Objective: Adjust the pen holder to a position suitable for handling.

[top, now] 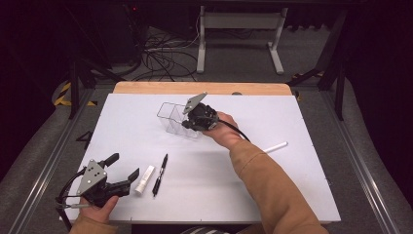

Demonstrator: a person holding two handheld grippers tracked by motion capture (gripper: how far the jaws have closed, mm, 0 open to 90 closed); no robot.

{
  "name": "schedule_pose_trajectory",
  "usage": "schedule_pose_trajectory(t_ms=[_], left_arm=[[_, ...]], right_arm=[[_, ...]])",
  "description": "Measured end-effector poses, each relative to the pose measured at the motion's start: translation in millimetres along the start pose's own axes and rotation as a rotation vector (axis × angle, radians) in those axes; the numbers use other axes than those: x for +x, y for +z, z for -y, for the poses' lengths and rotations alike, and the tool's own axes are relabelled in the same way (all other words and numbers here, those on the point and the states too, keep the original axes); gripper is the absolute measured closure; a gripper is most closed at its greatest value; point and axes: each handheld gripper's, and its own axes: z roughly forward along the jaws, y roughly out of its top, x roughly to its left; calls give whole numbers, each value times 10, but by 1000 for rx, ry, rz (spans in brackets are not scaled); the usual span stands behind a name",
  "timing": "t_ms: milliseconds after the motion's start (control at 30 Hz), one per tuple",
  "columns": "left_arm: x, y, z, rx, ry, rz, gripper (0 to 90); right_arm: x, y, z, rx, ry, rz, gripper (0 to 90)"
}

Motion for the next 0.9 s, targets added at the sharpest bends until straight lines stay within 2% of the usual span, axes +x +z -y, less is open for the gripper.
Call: schedule_pose_trajectory(t_ms=[67,233,400,567,767,900], left_arm=[[-7,9,-3,-3,0,0,163],[-20,21,-9,2,5,3,163],[-29,30,-9,0,4,5,163],[-29,33,-7,1,3,6,164],[-34,38,-8,2,4,7,165],[-31,37,-8,2,3,6,164]], right_arm=[[3,-101,22,1,13,-18,890],[41,-351,125,-22,-11,-48,890],[71,-544,255,-49,-9,-83,891],[92,-651,410,-71,-7,-125,894],[89,-697,536,-107,-32,-225,895],[80,-699,584,-110,-46,-235,894]])
